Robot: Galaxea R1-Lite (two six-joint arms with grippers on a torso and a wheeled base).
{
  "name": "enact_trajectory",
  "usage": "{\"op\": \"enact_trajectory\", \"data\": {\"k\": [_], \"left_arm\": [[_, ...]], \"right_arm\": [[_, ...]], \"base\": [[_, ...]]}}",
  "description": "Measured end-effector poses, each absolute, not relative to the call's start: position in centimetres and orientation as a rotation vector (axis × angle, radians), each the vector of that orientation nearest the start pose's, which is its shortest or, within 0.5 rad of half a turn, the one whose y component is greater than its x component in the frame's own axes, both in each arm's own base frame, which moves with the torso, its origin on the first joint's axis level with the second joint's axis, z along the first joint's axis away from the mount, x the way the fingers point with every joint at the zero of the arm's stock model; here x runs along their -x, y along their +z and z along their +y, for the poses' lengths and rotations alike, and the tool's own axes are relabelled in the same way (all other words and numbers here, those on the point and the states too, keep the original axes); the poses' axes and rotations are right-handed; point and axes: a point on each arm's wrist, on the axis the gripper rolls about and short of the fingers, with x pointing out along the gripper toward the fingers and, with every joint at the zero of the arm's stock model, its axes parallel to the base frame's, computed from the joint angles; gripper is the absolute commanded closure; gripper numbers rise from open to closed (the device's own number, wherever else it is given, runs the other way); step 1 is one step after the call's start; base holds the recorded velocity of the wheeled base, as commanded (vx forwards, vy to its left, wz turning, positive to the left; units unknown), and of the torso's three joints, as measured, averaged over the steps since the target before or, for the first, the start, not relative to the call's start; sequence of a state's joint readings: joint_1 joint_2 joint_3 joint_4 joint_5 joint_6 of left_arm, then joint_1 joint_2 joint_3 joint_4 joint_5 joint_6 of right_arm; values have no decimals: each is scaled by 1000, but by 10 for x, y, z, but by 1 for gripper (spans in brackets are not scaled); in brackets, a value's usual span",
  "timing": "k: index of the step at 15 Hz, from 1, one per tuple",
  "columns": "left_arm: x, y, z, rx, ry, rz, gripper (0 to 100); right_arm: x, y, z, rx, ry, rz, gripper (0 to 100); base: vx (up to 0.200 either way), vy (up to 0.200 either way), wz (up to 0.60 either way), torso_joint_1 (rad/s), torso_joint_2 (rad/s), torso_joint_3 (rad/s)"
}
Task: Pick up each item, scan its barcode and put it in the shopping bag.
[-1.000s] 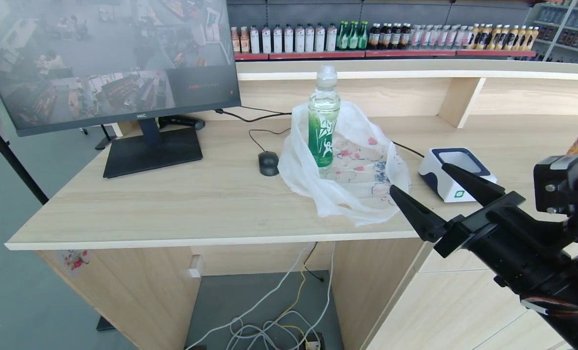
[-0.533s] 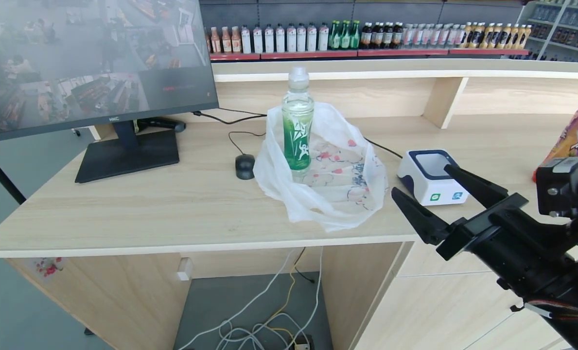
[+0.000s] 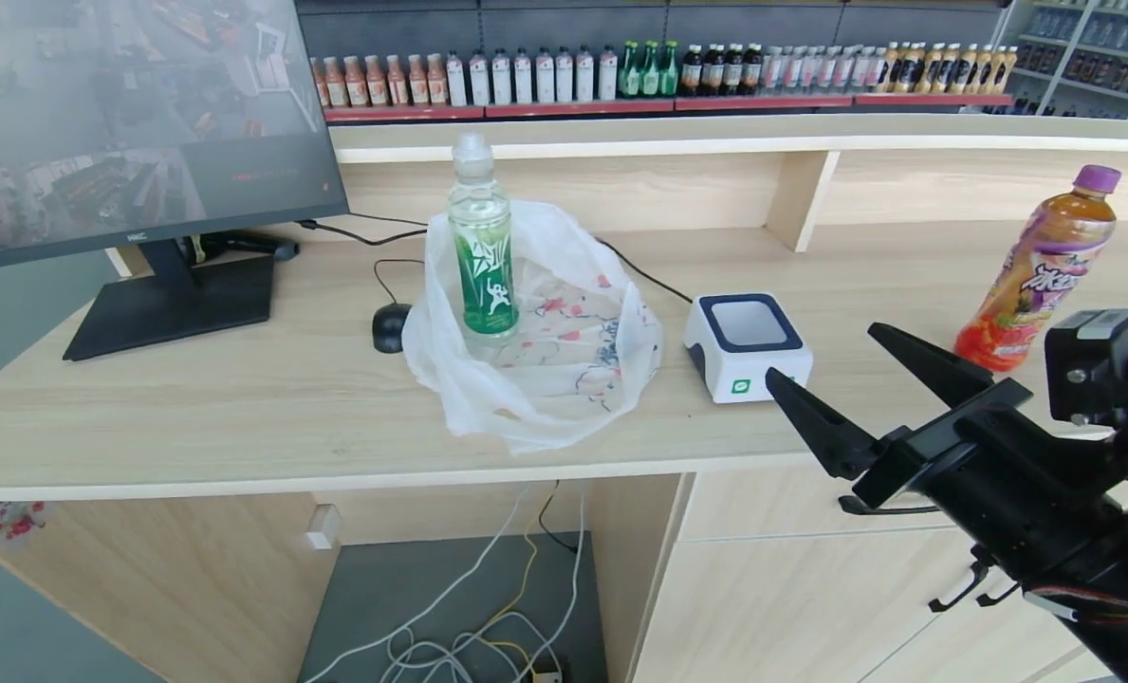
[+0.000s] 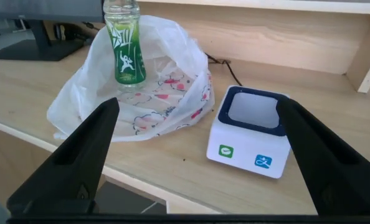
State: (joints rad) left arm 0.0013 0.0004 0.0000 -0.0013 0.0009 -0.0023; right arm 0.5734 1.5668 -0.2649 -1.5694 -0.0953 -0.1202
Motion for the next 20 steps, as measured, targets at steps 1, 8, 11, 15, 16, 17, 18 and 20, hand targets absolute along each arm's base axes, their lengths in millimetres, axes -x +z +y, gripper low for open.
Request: {"op": "enact_trajectory", "data": {"k": [1,8,11,15,16,17,18,20], "left_arm": [[23,76,0,3,2,-1,0],[23,76,0,4,3,-1,0],[23,76,0,4,3,-1,0],[23,76,0,4,3,-1,0],[23,76,0,4,2,0,0],[23,76,0,4,3,-1,0],[23,76,0,4,3,-1,0],[23,76,0,4,3,-1,0]], "right_arm": [[-183,178,116,31,458,-282,0],[-180,172,113,45,459,-253,0],[-180,172,113,45,459,-255,0],[-180,172,113,45,459,-256,0],[-180,172,113,45,459,-257,0],[-180,173,113,44,459,-257,0],[-180,173,113,44,459,-258,0],[-181,172,114,44,459,-257,0]], "base": [[0,-200,0,2,2,2],[0,-200,0,2,2,3],[0,-200,0,1,2,2],[0,-200,0,2,1,-2],[0,-200,0,2,2,-2],[0,-200,0,7,7,7],[0,-200,0,2,-2,2],[0,-200,0,0,5,2]]}}
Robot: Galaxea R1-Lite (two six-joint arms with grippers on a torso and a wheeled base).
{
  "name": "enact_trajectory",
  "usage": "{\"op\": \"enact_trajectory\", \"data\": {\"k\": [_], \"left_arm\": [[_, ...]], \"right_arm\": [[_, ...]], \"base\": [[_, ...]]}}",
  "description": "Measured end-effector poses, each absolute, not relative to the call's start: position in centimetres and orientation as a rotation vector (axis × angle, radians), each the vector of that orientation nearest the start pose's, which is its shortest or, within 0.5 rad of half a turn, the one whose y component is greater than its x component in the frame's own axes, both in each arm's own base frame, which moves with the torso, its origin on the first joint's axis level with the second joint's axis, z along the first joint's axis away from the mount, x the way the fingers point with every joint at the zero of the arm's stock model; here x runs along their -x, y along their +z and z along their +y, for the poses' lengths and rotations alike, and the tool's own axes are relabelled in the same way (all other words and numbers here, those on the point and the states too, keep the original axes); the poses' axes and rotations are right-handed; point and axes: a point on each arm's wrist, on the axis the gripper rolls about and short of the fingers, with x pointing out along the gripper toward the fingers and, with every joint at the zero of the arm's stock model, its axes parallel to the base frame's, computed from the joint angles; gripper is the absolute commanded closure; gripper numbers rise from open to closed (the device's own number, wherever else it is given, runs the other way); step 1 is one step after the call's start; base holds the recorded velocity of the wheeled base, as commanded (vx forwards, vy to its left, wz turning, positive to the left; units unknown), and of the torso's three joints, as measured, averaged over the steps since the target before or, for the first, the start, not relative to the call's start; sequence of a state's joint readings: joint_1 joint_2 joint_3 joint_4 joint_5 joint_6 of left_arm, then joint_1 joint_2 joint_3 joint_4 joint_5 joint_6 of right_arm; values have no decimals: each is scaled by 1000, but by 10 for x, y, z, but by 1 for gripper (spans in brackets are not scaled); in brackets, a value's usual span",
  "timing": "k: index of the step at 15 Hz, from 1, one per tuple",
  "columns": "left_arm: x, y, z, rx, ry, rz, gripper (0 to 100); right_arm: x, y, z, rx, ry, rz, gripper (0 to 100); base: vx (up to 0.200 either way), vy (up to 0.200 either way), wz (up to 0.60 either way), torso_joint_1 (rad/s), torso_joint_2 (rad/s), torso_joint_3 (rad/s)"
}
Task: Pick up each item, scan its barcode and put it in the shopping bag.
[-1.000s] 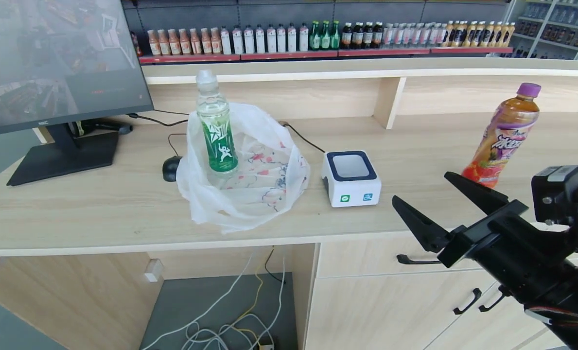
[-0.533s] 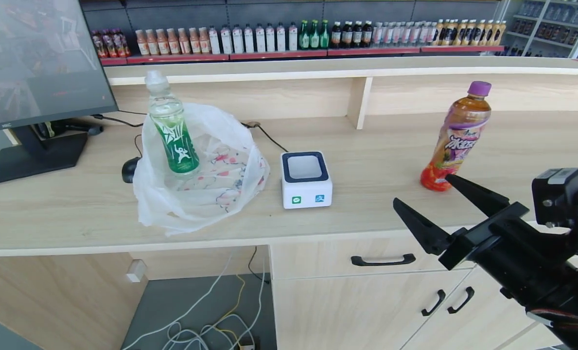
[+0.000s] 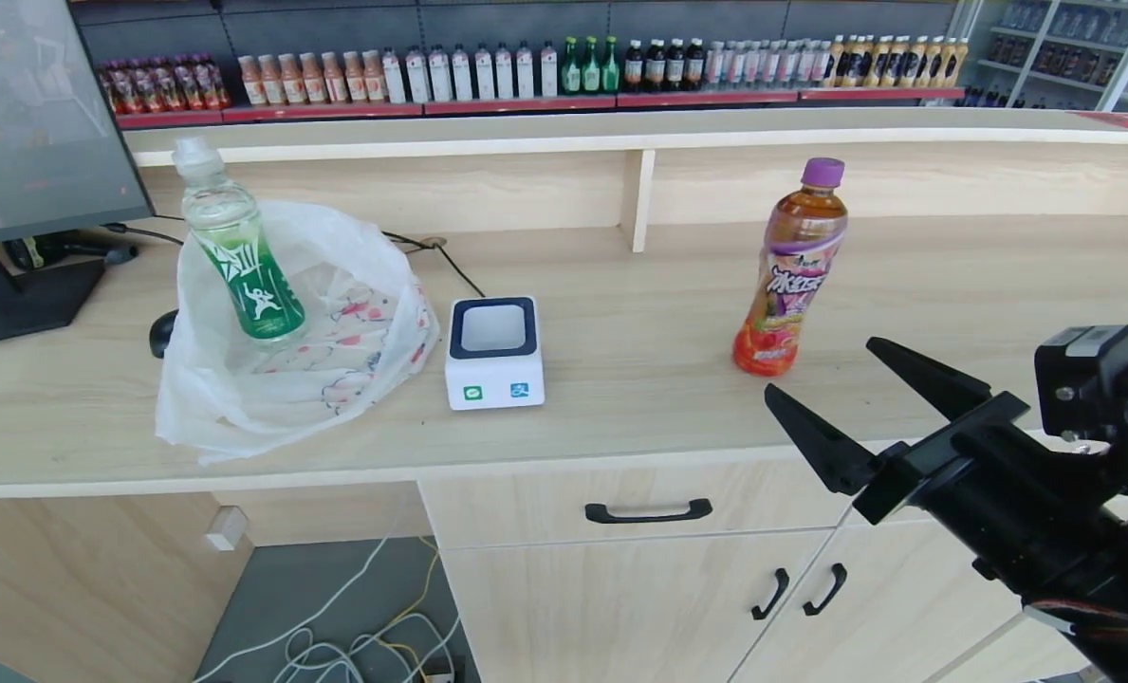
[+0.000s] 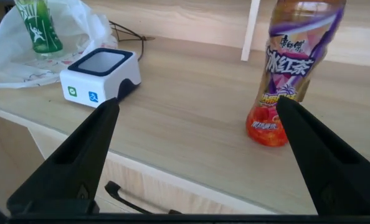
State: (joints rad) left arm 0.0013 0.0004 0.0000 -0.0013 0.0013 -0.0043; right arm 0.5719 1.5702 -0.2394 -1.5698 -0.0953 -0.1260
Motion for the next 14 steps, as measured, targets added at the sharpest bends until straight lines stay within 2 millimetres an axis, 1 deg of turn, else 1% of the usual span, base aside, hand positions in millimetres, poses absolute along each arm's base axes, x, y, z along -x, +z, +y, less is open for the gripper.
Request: {"op": "enact_trajectory", "data": {"k": [2,10,12,13,14], "left_arm": [[23,76,0,4,2,-1,0],[23,76,0,-4,2,0,0],[23,76,0,-5,1,-1,0],[23,76,0,-5,2,-1,0],[23,76,0,-4,2,-1,0]], "right_arm": [[-182,172,115,45,459,-255,0],[-188,170,119,80,455,-254,0],[-195,172,123,75,437,-264,0],[-200,173,124,66,383,-261,0],[-205,176,129,46,350,-270,0]], "base": [[0,-200,0,-2,0,2],[0,0,0,0,0,0],[0,0,0,0,0,0],[0,0,0,0,0,0],[0,0,0,0,0,0]]}}
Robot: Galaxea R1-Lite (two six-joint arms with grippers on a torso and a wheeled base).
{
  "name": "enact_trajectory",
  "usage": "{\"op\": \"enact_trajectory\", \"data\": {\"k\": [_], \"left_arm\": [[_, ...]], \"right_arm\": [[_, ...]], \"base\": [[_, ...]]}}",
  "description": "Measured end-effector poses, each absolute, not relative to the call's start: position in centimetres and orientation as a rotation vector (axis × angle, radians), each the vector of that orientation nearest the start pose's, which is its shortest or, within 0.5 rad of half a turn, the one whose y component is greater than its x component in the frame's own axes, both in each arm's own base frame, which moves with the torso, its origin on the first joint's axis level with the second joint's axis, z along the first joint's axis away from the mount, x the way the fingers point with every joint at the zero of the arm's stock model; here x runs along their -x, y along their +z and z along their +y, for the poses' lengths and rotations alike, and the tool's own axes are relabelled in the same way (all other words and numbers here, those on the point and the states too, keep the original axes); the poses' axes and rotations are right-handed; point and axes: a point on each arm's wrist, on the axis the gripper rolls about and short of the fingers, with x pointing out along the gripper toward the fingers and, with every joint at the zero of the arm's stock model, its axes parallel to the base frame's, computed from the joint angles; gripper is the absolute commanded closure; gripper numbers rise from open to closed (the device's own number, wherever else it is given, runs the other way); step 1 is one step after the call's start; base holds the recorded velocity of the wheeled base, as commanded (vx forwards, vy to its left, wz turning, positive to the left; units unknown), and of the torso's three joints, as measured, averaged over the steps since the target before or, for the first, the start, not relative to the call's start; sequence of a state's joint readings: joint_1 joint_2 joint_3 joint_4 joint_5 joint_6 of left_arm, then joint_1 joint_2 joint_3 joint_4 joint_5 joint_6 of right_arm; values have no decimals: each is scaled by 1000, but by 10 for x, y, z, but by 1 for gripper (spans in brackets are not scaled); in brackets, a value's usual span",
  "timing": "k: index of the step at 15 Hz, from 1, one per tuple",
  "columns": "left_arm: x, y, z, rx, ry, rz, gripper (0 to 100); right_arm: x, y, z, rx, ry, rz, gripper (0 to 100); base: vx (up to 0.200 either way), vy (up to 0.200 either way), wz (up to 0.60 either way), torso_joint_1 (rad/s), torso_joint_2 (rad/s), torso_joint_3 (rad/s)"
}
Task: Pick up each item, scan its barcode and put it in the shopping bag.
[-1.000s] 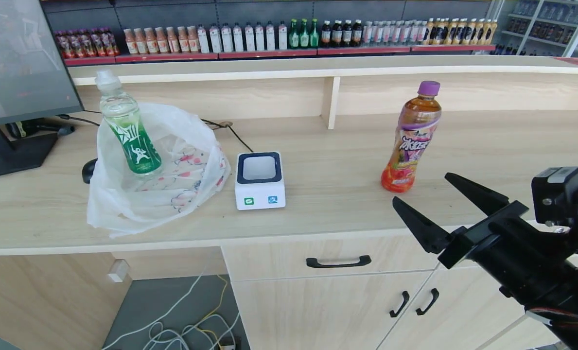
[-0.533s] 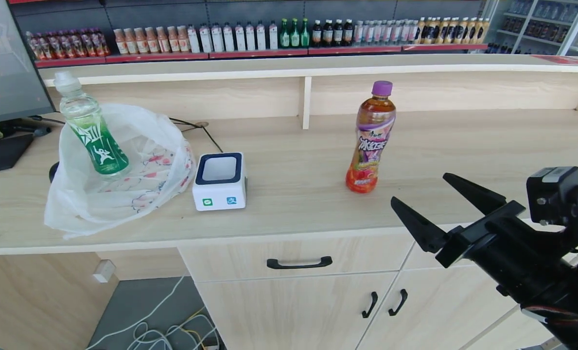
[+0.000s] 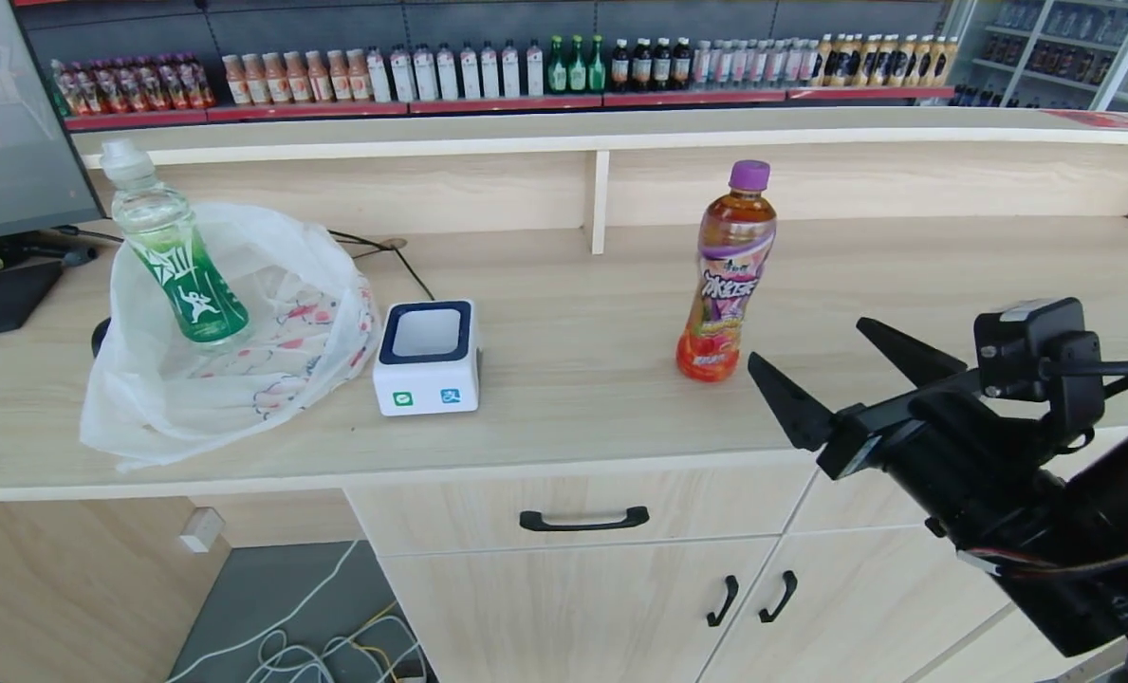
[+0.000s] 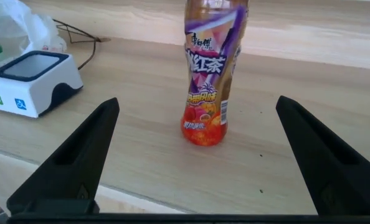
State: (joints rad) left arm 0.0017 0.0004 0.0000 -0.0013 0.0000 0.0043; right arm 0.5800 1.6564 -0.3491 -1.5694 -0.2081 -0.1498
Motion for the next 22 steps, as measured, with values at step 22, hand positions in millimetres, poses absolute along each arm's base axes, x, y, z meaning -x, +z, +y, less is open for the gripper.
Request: {"op": "enact_trajectory", "data": {"k": [22], "left_arm": [[23,76,0,-5,2,-1,0]], "right_arm": [[-308,161,157,-4,246,-304,0]], "base": [[0,0,0,0,0,0]]}}
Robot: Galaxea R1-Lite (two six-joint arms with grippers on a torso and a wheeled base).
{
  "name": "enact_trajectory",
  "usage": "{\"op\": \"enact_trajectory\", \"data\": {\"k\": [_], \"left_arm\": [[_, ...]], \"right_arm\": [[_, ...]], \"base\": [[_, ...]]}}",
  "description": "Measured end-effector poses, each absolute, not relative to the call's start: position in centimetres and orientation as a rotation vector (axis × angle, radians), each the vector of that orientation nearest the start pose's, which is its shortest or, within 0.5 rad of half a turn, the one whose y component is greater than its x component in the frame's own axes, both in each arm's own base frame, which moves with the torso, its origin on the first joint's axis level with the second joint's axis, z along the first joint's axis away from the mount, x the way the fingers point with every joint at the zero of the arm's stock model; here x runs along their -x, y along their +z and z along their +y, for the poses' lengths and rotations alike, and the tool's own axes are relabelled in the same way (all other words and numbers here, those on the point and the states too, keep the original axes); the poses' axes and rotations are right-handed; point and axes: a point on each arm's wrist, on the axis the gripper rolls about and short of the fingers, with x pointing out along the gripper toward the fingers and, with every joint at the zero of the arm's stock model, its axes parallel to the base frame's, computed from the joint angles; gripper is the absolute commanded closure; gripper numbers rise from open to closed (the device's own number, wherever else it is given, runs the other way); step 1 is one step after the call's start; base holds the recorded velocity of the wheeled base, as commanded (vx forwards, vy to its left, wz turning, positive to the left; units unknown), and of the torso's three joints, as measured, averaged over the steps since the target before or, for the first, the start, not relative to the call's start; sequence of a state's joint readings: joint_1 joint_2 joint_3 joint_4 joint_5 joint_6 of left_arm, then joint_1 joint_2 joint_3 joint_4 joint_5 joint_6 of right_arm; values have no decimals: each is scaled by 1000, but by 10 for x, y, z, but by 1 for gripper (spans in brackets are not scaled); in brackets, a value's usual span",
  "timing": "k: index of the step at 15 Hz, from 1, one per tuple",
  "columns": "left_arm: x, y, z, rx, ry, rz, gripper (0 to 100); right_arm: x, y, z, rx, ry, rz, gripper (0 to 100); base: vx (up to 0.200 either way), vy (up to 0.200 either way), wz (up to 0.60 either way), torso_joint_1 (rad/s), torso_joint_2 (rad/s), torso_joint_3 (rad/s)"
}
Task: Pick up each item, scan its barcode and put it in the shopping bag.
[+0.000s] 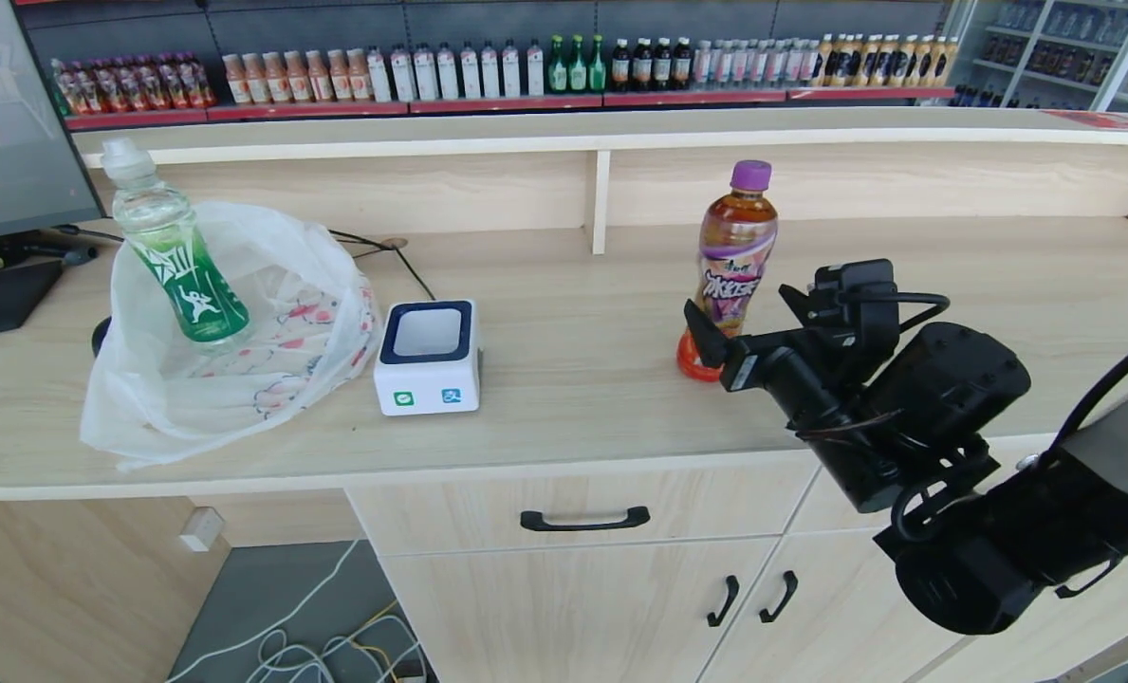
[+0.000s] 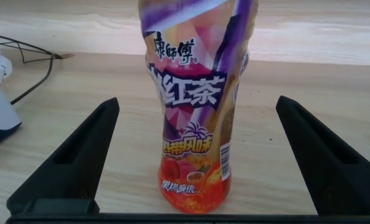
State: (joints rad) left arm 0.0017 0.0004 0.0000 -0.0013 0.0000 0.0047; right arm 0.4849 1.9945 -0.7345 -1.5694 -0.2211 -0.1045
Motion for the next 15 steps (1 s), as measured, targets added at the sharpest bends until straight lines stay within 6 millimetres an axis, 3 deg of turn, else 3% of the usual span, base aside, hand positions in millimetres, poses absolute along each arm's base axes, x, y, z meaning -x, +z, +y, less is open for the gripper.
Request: {"op": "enact_trajectory", "data": {"k": [5,15], "left_arm": [[23,76,0,-4,1,-1,0],[23,76,0,-5,2,-1,0]], "right_arm": [[-320,164,158,4,236,-288,0],[-351,194,176,11,265,-283,0]], "base": [[0,0,0,0,0,0],[0,0,0,0,0,0]]}}
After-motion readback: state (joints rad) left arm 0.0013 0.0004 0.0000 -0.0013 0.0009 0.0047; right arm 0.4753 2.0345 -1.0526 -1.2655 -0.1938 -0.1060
